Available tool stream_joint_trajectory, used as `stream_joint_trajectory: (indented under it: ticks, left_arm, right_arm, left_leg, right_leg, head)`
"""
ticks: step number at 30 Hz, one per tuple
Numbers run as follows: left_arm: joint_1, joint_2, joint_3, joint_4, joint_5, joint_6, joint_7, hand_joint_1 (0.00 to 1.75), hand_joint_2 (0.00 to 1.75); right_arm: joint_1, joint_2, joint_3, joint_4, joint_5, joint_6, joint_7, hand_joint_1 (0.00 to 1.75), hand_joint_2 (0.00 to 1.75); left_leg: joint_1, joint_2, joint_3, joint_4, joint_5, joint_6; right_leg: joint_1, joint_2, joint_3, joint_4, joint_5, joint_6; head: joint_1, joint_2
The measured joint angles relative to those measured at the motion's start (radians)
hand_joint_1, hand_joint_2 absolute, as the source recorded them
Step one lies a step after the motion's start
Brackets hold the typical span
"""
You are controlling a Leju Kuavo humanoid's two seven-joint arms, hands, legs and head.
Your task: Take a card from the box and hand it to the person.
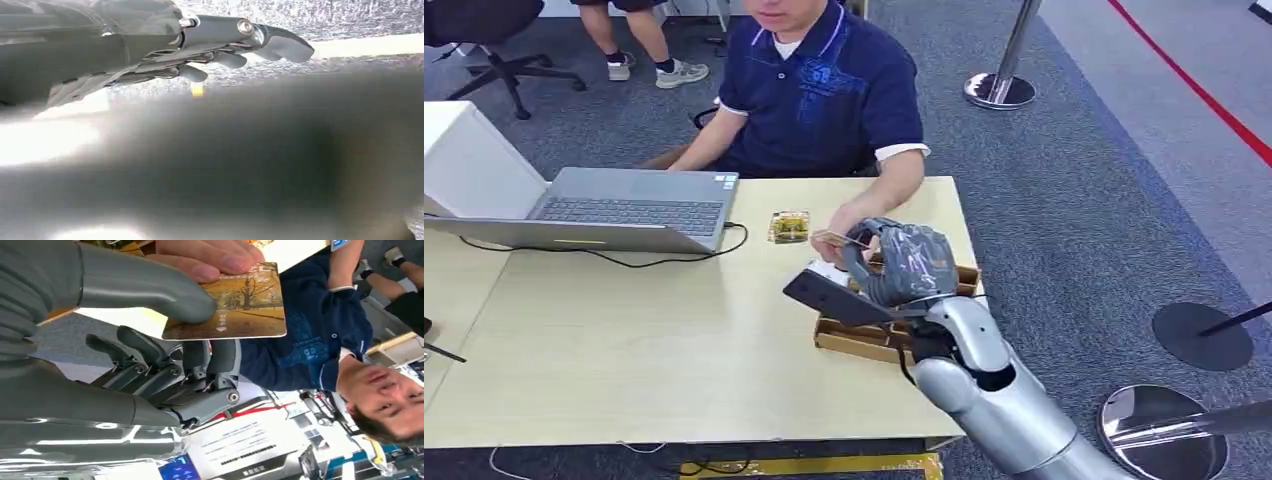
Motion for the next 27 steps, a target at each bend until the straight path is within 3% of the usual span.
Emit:
stream_joint_trajectory:
  ticks: [1,2,15,18,20,23,27]
  left_arm:
    - [0.0,0.0,0.0,0.0,0.0,-0.001,-0.002,0.0,1.75]
    - [0.0,0.0,0.0,0.0,-0.001,-0.002,-0.002,0.0,0.0]
    - [0.0,0.0,0.0,0.0,0.0,-0.002,0.0,0.0,0.0]
    - [0.0,0.0,0.0,0.0,0.002,0.003,0.008,0.0,0.0]
    - [0.001,0.0,0.0,0.0,0.003,0.012,0.012,0.0,0.0]
    - [0.003,-0.001,0.003,0.0,0.003,0.023,0.017,0.0,0.0]
    - [0.007,-0.003,0.018,0.0,0.003,0.032,0.027,0.0,0.0]
  right_arm:
    - [0.0,0.0,0.0,0.002,0.0,0.002,0.002,0.0,1.75]
    - [0.0,0.002,0.0,0.005,0.0,0.002,0.003,0.0,1.75]
    - [0.001,0.01,0.002,0.009,0.002,-0.005,0.005,0.0,1.75]
    - [0.004,0.009,-0.003,-0.002,0.002,-0.058,-0.014,0.0,1.75]
    - [0.014,0.007,-0.025,-0.025,0.001,-0.133,-0.035,0.0,1.75]
    - [0.033,0.001,-0.087,-0.077,-0.008,-0.224,-0.061,0.0,1.75]
    - [0.074,-0.005,-0.211,-0.138,-0.006,-0.274,-0.064,0.0,1.75]
  left_leg:
    - [0.0,0.0,0.0,0.0,0.0,0.0]
    - [0.0,0.0,0.0,0.0,0.0,0.0]
    - [0.0,0.0,0.0,0.0,0.0,0.0]
    - [0.0,0.0,0.001,0.0,0.0,0.0]
    - [0.0,0.0,0.001,0.0,0.0,0.0]
    - [0.0,0.0,0.001,0.0,0.0,0.0]
    - [0.0,0.0,0.001,0.001,0.0,0.0]
  right_leg:
    - [0.0,0.0,0.0,0.0,0.0,0.0]
    - [0.0,0.0,0.0,0.0,0.0,0.0]
    - [0.0,0.0,0.0,0.0,0.0,0.0]
    - [0.0,0.0,0.0,0.0,0.0,0.0]
    - [0.0,0.0,0.0,0.0,0.0,0.0]
    - [0.0,0.0,0.0,0.0,0.0,0.0]
    - [0.0,0.0,0.0,0.0,0.0,0.0]
  head:
    - [0.0,0.0]
    - [0.0,0.0]
    - [0.0,0.0]
    - [0.0,0.0]
    - [0.0,0.0]
    - [0.0,0.0]
    - [0.0,0.0]
